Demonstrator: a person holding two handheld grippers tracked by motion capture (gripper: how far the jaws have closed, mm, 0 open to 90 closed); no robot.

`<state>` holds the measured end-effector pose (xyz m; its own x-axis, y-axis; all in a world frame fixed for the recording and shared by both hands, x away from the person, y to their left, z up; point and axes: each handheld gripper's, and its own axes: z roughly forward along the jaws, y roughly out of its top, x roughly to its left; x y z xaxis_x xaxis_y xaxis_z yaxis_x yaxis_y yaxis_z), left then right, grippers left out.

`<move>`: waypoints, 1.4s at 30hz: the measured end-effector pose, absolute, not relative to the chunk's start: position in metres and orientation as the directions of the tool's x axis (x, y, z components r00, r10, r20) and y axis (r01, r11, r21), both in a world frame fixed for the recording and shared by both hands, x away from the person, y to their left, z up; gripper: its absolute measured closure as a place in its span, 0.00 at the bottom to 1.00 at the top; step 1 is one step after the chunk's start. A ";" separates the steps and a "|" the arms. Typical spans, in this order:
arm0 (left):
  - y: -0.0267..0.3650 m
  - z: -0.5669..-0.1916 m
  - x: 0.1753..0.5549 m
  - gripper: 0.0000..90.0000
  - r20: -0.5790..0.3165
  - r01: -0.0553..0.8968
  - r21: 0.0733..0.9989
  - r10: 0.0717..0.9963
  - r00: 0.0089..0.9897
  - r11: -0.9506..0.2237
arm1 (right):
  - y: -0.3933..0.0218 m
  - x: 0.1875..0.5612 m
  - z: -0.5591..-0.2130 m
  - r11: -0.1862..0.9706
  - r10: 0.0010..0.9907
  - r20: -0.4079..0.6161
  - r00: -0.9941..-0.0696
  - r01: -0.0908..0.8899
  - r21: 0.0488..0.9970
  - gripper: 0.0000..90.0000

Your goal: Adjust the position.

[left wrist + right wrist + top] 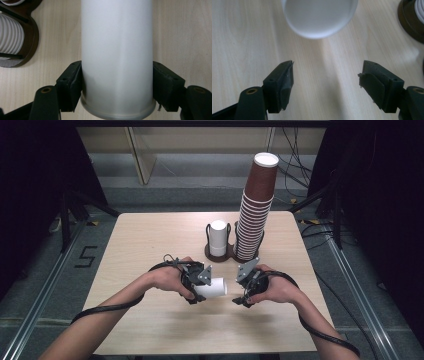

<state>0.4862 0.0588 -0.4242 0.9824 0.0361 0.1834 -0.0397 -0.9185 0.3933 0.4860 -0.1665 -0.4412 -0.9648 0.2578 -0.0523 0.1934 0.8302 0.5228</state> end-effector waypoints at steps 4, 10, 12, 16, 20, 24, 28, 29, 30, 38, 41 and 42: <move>0.056 -0.425 0.488 0.35 0.188 -0.056 0.369 0.015 0.982 -0.928 | -0.160 0.487 -0.438 0.833 0.239 -0.057 -0.969 0.174 0.525 0.30; 0.054 -0.426 0.489 0.35 0.184 -0.061 0.367 0.009 0.983 -0.928 | -0.154 0.487 -0.441 0.829 0.229 -0.036 -0.973 0.176 0.531 0.29; 0.052 -0.427 0.489 0.35 0.184 -0.068 0.365 0.000 0.983 -0.929 | -0.152 0.486 -0.441 0.830 0.220 -0.031 -0.975 0.171 0.531 0.28; 0.048 -0.427 0.488 0.35 0.183 -0.075 0.367 -0.007 0.983 -0.927 | -0.147 0.488 -0.439 0.827 0.189 -0.045 -0.981 0.134 0.547 0.27; 0.046 -0.427 0.487 0.35 0.183 -0.085 0.366 -0.018 0.983 -0.927 | -0.142 0.488 -0.438 0.821 0.193 -0.029 -0.981 0.145 0.552 0.26; 0.044 -0.428 0.487 0.35 0.183 -0.088 0.369 -0.020 0.983 -0.925 | -0.138 0.489 -0.439 0.821 0.173 -0.033 -0.984 0.126 0.557 0.26; 0.044 -0.429 0.486 0.35 0.179 -0.082 0.381 -0.013 0.984 -0.921 | -0.135 0.489 -0.440 0.820 0.169 -0.026 -0.985 0.126 0.559 0.26; 0.044 -0.429 0.486 0.35 0.185 -0.091 0.376 -0.022 0.983 -0.922 | -0.134 0.488 -0.440 0.820 0.175 -0.027 -0.984 0.130 0.557 0.26; 0.043 -0.429 0.486 0.35 0.185 -0.091 0.376 -0.021 0.983 -0.922 | -0.133 0.489 -0.440 0.821 0.164 -0.030 -0.986 0.119 0.559 0.27; 0.043 -0.429 0.486 0.35 0.186 -0.090 0.382 -0.020 0.982 -0.920 | -0.130 0.492 -0.443 0.817 0.141 -0.041 -0.989 0.093 0.570 0.36; 0.044 -0.429 0.486 0.35 0.184 -0.085 0.391 -0.013 0.983 -0.916 | -0.131 0.492 -0.444 0.813 0.145 -0.032 -0.989 0.100 0.573 0.37; 0.044 -0.429 0.486 0.35 0.184 -0.085 0.392 -0.013 0.983 -0.916 | -0.131 0.491 -0.444 0.812 0.152 -0.024 -0.988 0.111 0.573 0.37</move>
<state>0.4859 0.0436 -0.4289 0.9829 -0.0125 0.1835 -0.0849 -0.9161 0.3919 0.4908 -0.1310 -0.4444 -0.9882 0.1516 -0.0240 0.1107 0.8122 0.5727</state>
